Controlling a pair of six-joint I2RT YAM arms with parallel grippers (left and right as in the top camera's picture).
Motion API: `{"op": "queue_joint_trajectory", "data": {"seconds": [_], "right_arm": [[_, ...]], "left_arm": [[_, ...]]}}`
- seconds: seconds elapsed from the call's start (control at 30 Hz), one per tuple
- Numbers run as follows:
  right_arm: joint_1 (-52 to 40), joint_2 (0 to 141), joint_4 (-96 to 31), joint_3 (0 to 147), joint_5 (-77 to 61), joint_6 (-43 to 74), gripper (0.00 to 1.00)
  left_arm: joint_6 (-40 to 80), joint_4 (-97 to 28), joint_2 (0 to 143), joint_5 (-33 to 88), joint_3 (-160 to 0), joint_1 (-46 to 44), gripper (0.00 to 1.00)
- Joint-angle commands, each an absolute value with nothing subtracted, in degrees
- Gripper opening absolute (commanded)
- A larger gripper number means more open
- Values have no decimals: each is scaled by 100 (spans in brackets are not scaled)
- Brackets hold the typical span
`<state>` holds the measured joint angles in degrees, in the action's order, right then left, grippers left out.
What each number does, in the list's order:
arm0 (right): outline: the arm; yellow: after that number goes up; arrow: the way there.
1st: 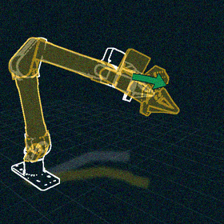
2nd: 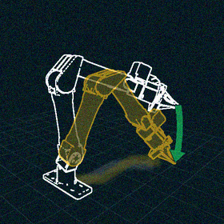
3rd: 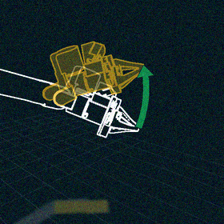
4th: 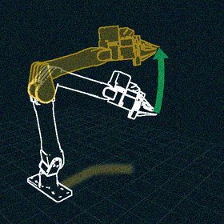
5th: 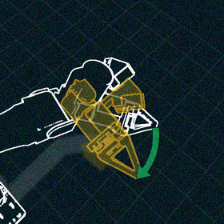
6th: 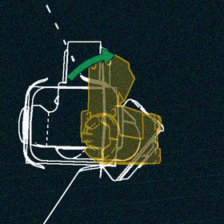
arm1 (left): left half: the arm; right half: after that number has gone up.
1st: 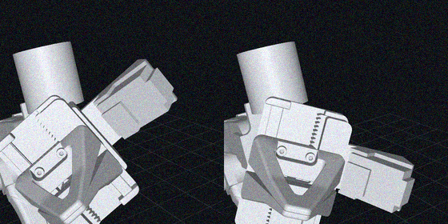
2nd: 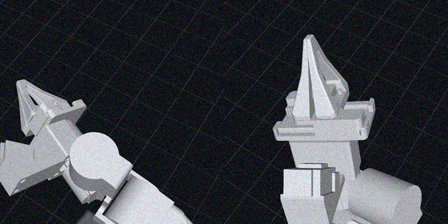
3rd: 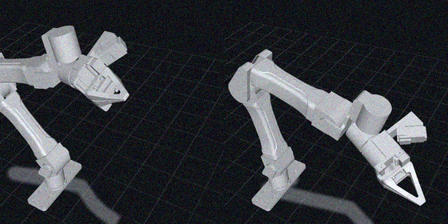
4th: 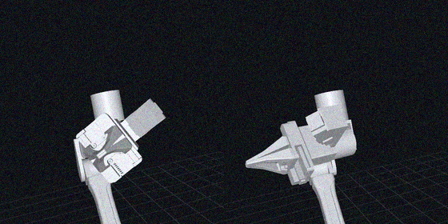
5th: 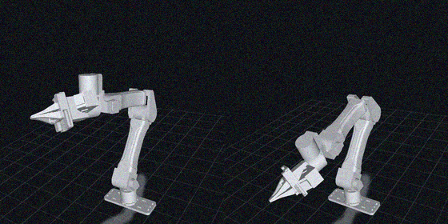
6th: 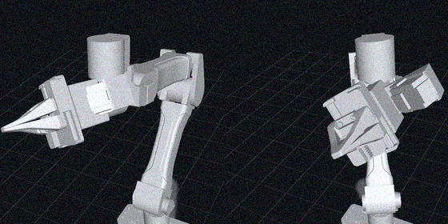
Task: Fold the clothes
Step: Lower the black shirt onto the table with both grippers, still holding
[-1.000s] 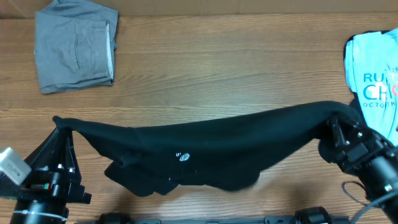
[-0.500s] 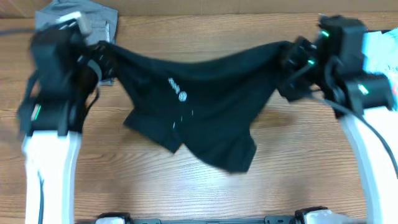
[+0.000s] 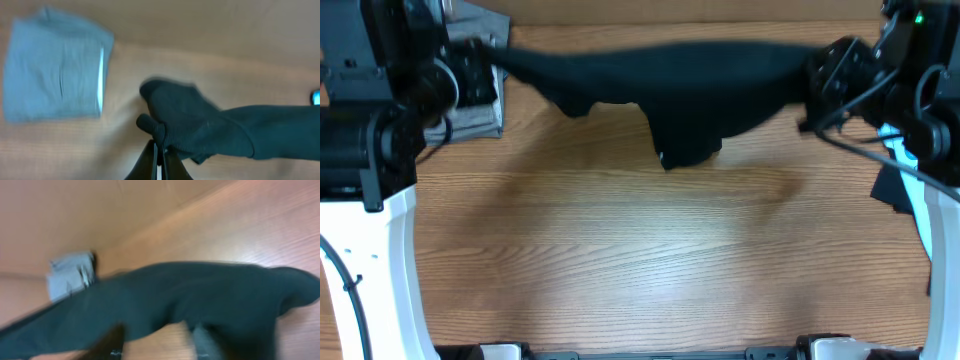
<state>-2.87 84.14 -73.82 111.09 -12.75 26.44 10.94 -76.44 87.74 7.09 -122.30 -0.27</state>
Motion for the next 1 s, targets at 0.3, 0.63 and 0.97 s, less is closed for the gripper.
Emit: {"op": "queue_joint_trajectory", "data": {"seconds": [0.3,0.63,0.97], "right_arm": [[-486,9004,-7631,8287,-1297,2504,72],[-585,9004,-8237,7653,-1295,2097,65],[-751,9004,-6611,5699,-1573,2397,59]], "left_arm": [[722,-7732,10245,1621,-9155,-548,4],[727,-7102,10414,1616,-8453,-794,4],[722,-7109,10414,1612,-8453,-797,4]]}}
